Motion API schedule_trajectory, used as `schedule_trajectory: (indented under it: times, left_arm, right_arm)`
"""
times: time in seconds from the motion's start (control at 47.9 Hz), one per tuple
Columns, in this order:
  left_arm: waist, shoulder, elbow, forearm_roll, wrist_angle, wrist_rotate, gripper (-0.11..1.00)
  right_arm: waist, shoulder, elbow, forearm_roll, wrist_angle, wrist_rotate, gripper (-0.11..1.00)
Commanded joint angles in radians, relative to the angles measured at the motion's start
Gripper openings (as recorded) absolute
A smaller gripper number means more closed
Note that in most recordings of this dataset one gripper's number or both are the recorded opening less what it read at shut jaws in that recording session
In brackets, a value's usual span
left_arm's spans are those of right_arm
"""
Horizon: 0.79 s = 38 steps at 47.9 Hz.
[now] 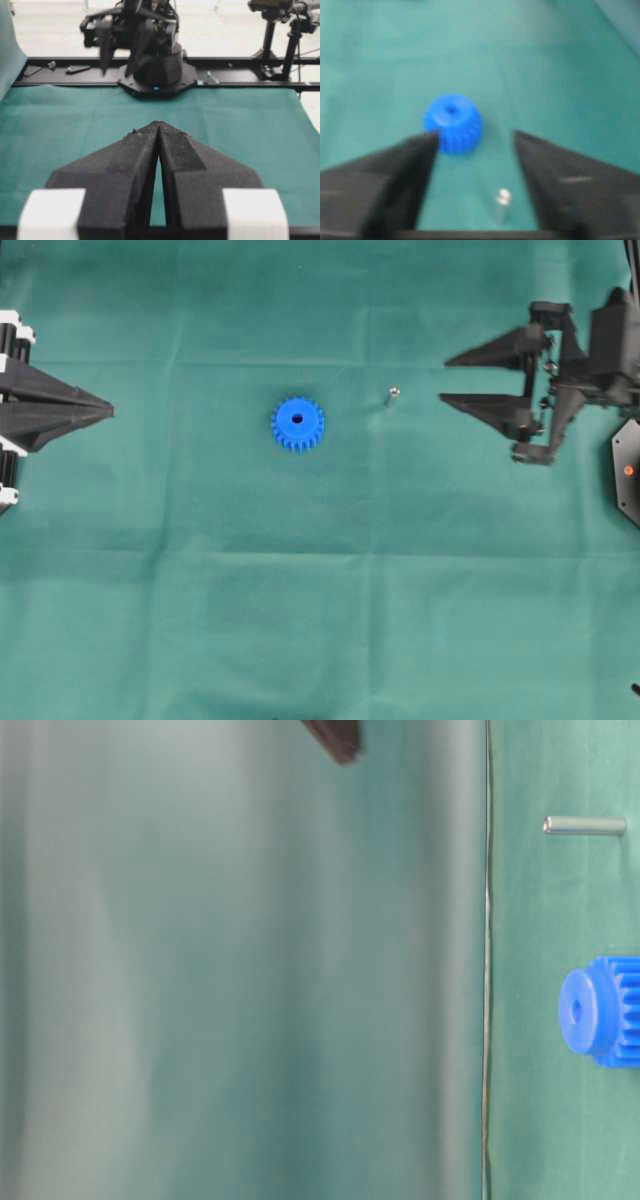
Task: Insert the shaft placed at a random location into the center hole of the small gear at another random location.
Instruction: 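Move the right gripper left toward the silver shaft, fingers open, then close the right gripper on the silver shaft and lift it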
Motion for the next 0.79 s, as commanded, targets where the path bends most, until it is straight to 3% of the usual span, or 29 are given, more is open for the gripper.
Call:
schedule_trajectory:
  times: [0.0, 0.042, 0.146, 0.355, 0.773]
  left_arm:
    - [0.002, 0.008, -0.023, 0.003, -0.005, -0.002, 0.0]
    - [0.002, 0.009, -0.023, 0.002, -0.005, -0.002, 0.0]
    - [0.002, 0.012, -0.023, 0.003, -0.005, -0.002, 0.0]
    - [0.0, 0.012, -0.021, 0.003, -0.005, -0.002, 0.0]
    - [0.0, 0.015, -0.018, 0.003, 0.002, -0.003, 0.0]
  right_arm:
    - [-0.02, 0.078, -0.028, -0.003, -0.069, -0.026, 0.82]
    - [-0.028, 0.124, -0.031, -0.003, -0.1, -0.031, 0.88]
    - [-0.038, 0.215, -0.048, -0.003, -0.144, -0.031, 0.79]
    - [-0.058, 0.377, -0.092, -0.002, -0.192, -0.032, 0.8]
    - [-0.072, 0.555, -0.118, 0.009, -0.276, -0.029, 0.79]
